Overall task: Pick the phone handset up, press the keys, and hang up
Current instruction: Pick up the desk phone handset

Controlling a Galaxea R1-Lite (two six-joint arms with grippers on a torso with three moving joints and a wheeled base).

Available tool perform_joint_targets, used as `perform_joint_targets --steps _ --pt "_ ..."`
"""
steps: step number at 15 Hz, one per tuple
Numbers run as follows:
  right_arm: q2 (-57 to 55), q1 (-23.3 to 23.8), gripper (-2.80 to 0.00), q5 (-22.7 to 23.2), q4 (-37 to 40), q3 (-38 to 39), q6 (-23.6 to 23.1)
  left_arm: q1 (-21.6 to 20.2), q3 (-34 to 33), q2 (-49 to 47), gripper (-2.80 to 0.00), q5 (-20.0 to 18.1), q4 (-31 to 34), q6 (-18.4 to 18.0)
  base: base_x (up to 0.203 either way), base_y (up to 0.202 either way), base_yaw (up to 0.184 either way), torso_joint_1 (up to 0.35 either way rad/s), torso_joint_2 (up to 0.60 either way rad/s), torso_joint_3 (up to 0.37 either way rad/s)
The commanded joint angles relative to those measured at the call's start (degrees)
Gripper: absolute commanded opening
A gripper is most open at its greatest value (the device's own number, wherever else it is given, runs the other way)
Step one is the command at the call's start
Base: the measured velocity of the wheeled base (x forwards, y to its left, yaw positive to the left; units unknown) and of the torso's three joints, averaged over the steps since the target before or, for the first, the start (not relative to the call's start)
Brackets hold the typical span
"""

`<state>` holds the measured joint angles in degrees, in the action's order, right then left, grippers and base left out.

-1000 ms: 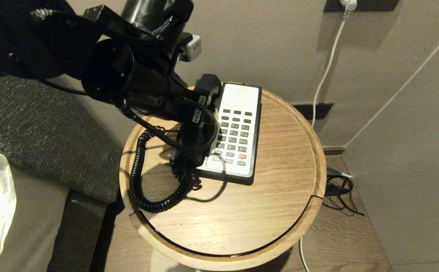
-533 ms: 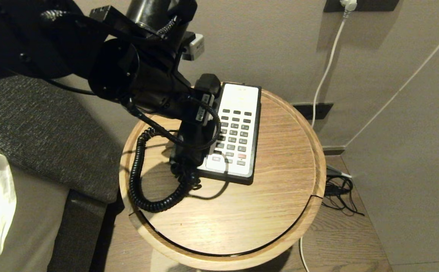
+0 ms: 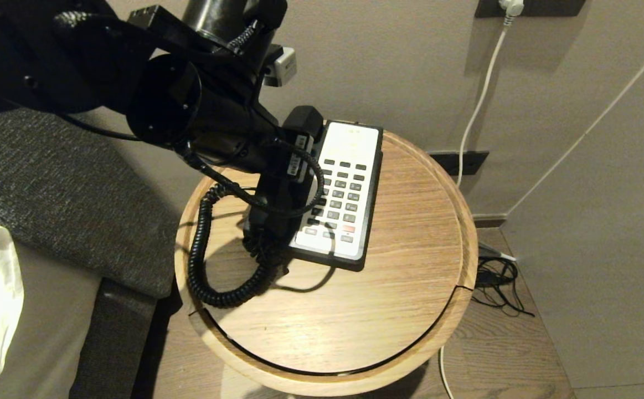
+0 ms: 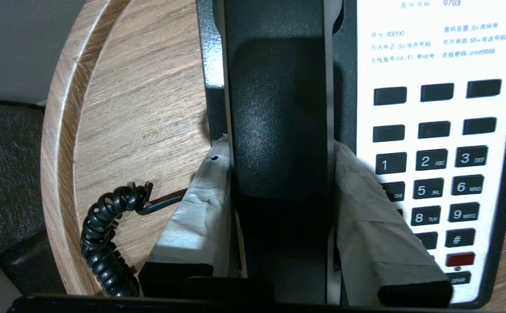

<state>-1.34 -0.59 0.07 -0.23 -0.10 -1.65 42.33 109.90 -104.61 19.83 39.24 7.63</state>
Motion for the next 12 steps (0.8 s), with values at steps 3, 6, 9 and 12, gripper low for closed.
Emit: perform_joint_targets --steps 3,6,9,12 --pt "0.02 -0.03 -2.8 0.01 -0.04 0.01 -0.02 0.39 -0.12 1.99 -2.8 0.12 0.31 0.19 0.0 0.0 0.0 0.0 0.0 0.0" --pt "0.02 -0.03 -2.8 0.01 -0.04 0.01 -0.02 0.39 -0.24 3.62 -2.8 0.12 0.31 0.23 0.0 0.0 0.0 0.0 0.0 0.0" --pt "0.02 -0.03 -2.8 0.01 -0.04 0.01 -0.02 0.39 -0.05 6.33 -2.8 0.16 0.13 0.19 0.0 0.0 0.0 0.0 0.0 0.0" --pt "0.02 -0.03 -2.8 0.01 -0.04 0.01 -0.03 0.39 0.13 9.95 -2.8 -0.02 0.0 0.26 0.0 0.0 0.0 0.0 0.0 0.0"
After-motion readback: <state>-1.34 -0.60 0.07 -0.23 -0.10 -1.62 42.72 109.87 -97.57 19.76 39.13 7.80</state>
